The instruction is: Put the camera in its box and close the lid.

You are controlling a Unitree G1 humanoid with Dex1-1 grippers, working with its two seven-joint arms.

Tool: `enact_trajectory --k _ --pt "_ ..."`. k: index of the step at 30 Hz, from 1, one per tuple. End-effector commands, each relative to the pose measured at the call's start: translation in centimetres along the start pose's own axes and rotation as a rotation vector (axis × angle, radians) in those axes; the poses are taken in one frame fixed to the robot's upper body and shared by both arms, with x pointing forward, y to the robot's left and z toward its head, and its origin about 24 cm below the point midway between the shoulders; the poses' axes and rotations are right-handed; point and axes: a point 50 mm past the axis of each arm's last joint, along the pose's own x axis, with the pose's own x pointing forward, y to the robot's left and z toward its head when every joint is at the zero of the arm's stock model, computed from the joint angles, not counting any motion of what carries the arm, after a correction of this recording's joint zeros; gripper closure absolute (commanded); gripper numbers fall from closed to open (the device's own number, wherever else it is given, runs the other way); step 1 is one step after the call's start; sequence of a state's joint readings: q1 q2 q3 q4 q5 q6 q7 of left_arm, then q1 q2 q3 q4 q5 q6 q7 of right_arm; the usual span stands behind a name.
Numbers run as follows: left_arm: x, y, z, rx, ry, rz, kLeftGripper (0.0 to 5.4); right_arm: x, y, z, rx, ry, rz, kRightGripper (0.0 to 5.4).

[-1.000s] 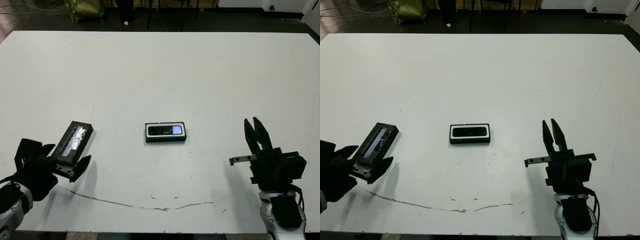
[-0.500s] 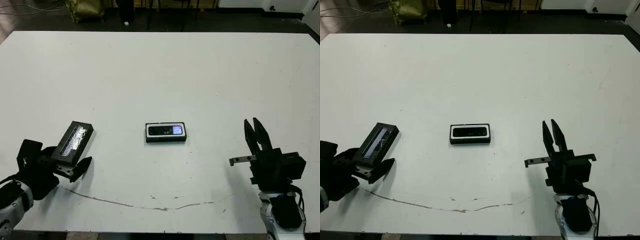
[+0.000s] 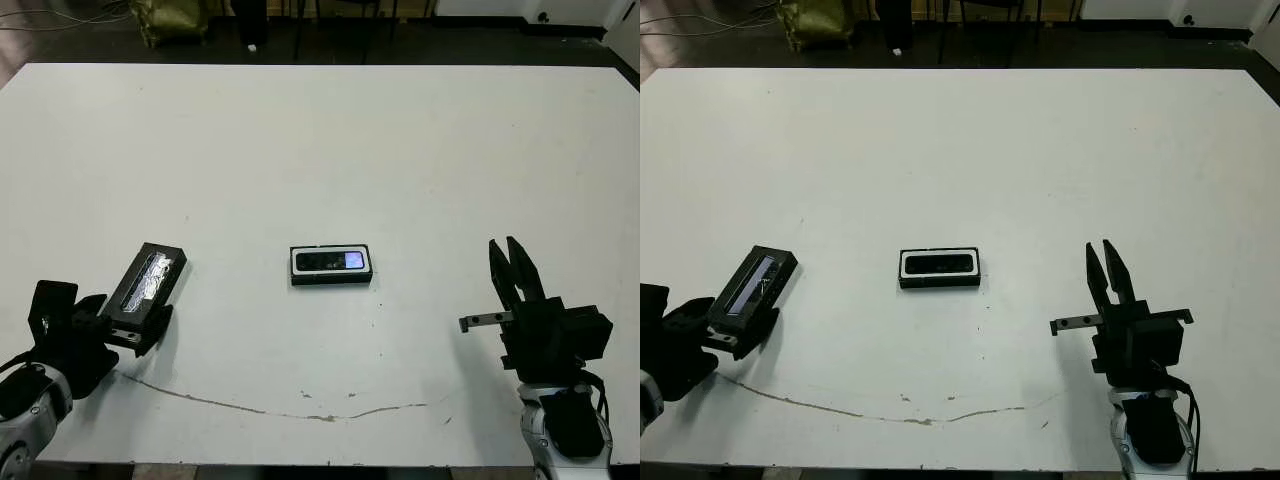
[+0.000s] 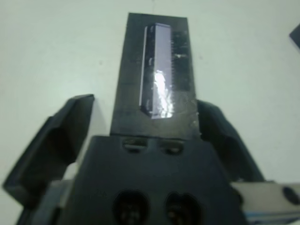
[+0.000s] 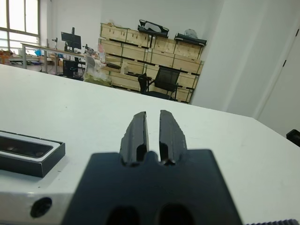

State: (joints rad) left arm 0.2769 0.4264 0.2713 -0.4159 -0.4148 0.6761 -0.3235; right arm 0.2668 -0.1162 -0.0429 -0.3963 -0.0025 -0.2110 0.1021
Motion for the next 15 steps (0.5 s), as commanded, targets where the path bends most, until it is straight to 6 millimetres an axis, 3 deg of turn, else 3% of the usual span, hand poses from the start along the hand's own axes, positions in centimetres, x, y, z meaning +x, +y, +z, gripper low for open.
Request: enact_trajectory --k 1,6,15 --pt "-0.1 0.0 -1.9 0.010 0.100 -0.012 2.05 -0.3 -0.1 -0.5 0.000 0.024 0.008 5.40" --pt "-0.4 -0.2 -1.7 0.036 0.089 -0.061 3.02 -0.4 0.0 -0.5 0.004 0.037 0.001 5.40" --pt "-0.7 -0.5 -0.8 0.031 0.047 -0.138 3.04 -0.3 0.0 -0.6 -0.011 0.020 0.013 5.40"
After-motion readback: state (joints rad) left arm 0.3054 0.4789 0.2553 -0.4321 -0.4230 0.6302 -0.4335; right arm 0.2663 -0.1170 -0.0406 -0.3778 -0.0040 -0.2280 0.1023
